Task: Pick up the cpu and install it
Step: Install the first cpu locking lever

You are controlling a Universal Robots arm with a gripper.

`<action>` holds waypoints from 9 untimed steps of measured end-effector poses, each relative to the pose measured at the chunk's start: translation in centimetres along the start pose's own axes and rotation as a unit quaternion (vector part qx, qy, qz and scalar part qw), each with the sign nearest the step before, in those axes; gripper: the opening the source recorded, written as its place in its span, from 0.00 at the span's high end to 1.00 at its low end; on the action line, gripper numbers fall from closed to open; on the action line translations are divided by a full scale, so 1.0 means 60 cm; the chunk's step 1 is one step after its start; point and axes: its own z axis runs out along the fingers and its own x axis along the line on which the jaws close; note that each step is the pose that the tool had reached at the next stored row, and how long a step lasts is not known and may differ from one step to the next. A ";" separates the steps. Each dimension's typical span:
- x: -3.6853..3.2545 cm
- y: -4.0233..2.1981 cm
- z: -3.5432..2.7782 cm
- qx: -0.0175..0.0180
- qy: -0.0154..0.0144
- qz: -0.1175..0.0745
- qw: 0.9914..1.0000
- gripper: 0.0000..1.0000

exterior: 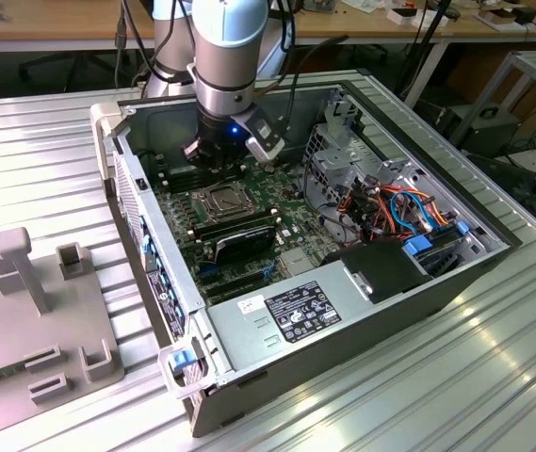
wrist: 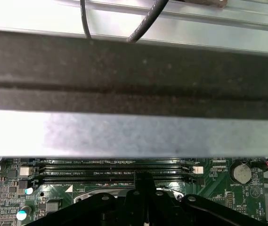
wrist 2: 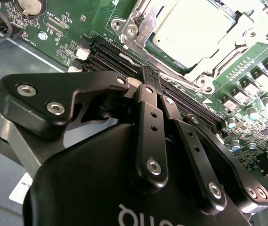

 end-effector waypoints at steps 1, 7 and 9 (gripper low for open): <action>-0.001 0.000 0.000 0.000 0.000 0.000 1.000 0.89; -0.002 -0.001 0.004 0.002 0.000 0.000 1.000 0.89; -0.002 -0.001 0.005 0.003 0.000 0.000 1.000 0.89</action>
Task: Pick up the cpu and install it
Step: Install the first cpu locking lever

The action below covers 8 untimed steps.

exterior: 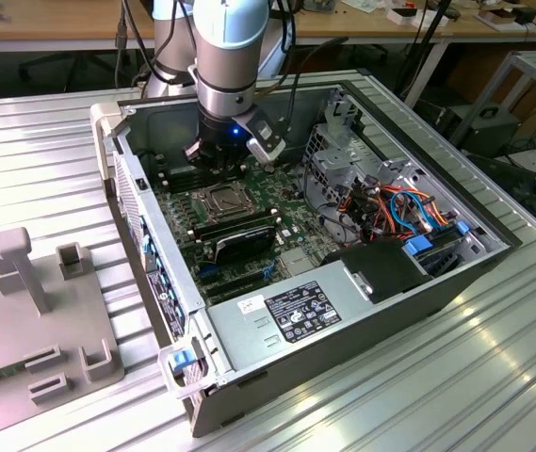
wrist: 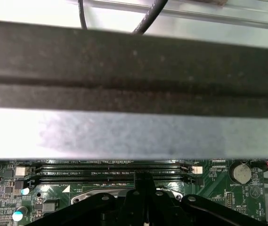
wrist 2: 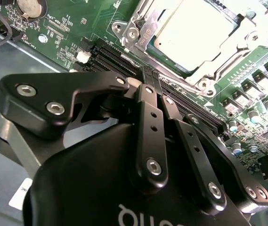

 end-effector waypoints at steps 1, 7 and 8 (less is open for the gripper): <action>0.000 0.000 0.000 0.000 0.000 0.000 1.000 0.89; 0.000 -0.001 0.007 0.004 0.000 -0.001 1.000 0.89; 0.000 -0.001 0.008 0.004 0.000 -0.001 1.000 0.89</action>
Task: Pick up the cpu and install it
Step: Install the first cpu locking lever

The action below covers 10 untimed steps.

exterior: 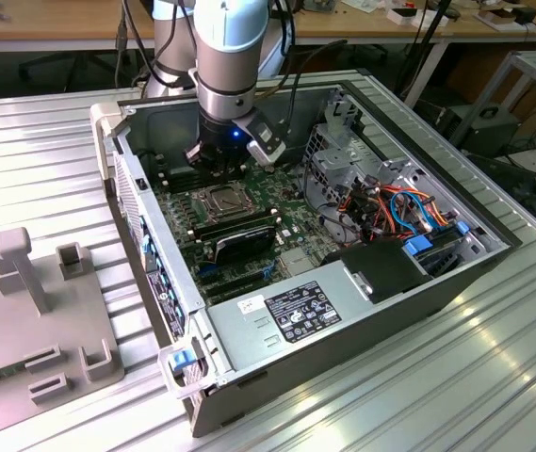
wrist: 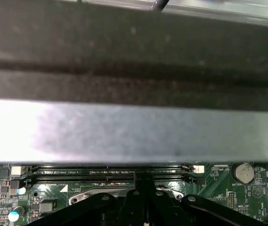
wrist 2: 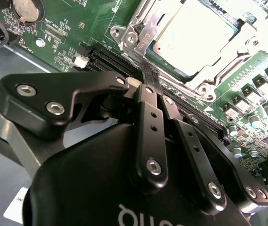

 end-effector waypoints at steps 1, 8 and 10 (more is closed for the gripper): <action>0.000 0.000 0.001 0.000 0.000 0.000 1.000 0.89; 0.000 -0.001 0.004 0.001 0.000 0.000 1.000 0.89; 0.000 -0.001 0.005 0.000 0.000 0.000 1.000 0.89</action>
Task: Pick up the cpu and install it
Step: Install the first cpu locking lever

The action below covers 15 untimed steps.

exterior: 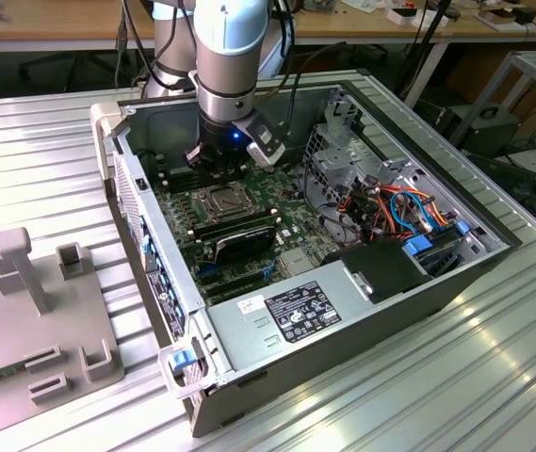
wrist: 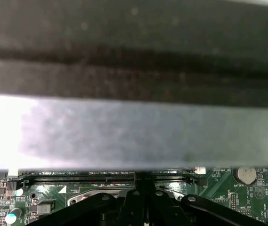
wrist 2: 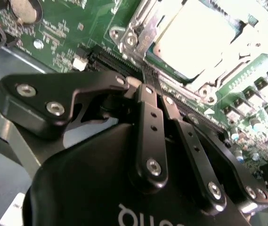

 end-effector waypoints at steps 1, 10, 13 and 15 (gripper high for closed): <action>0.000 0.000 0.000 0.000 0.000 0.000 1.000 0.89; 0.000 0.000 0.001 0.000 0.000 0.000 1.000 0.89; 0.000 0.000 0.001 0.000 0.000 0.000 1.000 0.89; 0.000 0.000 0.001 0.000 0.000 0.000 1.000 0.89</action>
